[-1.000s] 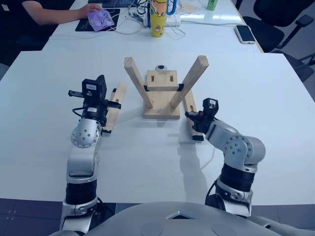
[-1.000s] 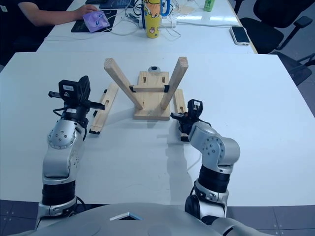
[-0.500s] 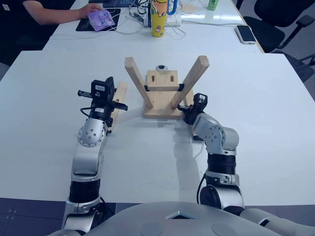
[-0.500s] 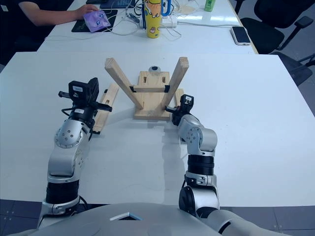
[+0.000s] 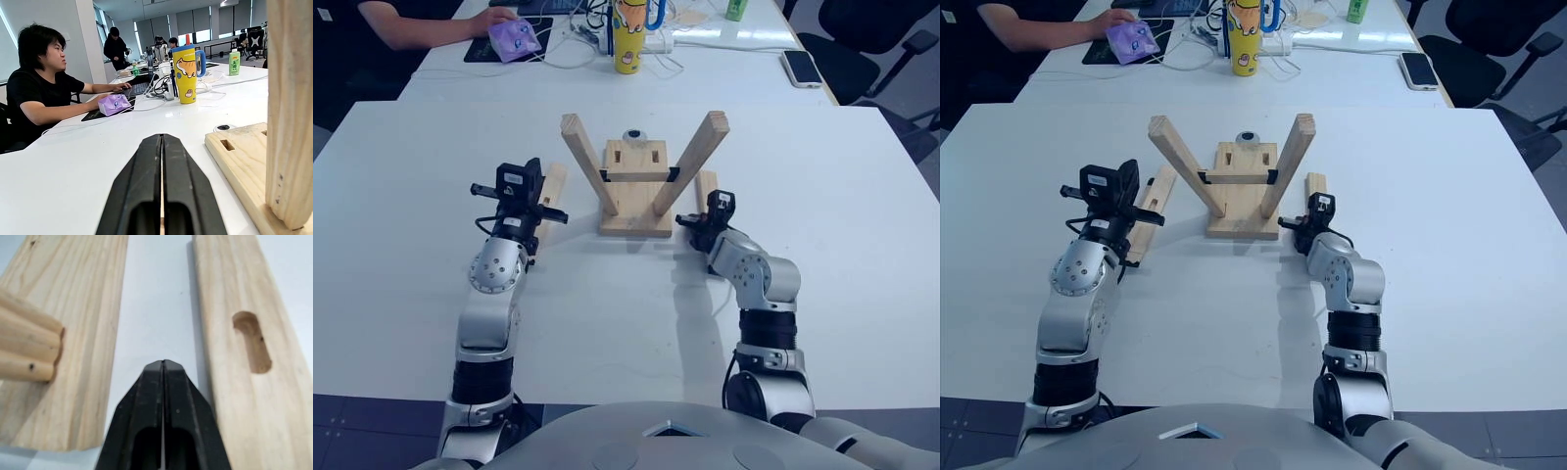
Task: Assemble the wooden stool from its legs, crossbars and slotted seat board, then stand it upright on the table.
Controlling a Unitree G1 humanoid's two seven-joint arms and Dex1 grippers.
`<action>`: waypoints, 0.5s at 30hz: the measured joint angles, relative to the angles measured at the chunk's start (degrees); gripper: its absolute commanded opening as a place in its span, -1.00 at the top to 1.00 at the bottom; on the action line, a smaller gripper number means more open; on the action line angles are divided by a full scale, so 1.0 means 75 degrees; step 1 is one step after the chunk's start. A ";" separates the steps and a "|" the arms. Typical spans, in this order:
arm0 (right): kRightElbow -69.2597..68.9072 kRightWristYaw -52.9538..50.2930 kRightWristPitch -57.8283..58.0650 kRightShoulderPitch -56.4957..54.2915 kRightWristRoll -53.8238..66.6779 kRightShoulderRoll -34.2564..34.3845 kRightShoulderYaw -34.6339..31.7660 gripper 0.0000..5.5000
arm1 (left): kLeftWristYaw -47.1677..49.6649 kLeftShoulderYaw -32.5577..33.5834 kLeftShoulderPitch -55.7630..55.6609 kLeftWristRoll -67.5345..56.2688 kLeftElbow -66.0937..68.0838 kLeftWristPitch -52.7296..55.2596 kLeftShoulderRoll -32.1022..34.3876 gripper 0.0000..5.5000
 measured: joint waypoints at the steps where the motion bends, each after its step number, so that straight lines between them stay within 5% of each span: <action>1: -0.0140 0.0015 0.0107 0.0085 0.0052 0.0000 0.0006 1.00 | 0.0002 0.0030 0.0005 0.0000 0.0000 -0.0012 0.0000 0.99; 9: -0.0192 0.0067 -0.0129 0.0217 -0.0040 -0.0117 -0.0134 1.00 | -0.0350 0.0011 0.0427 -0.0094 -0.0005 -0.0169 0.0146 0.99; 15: 0.0295 0.0784 -0.0636 0.0109 -0.0192 -0.0545 0.0469 1.00 | -0.2515 -0.0479 0.1259 -0.0201 0.0219 0.0095 0.1914 0.99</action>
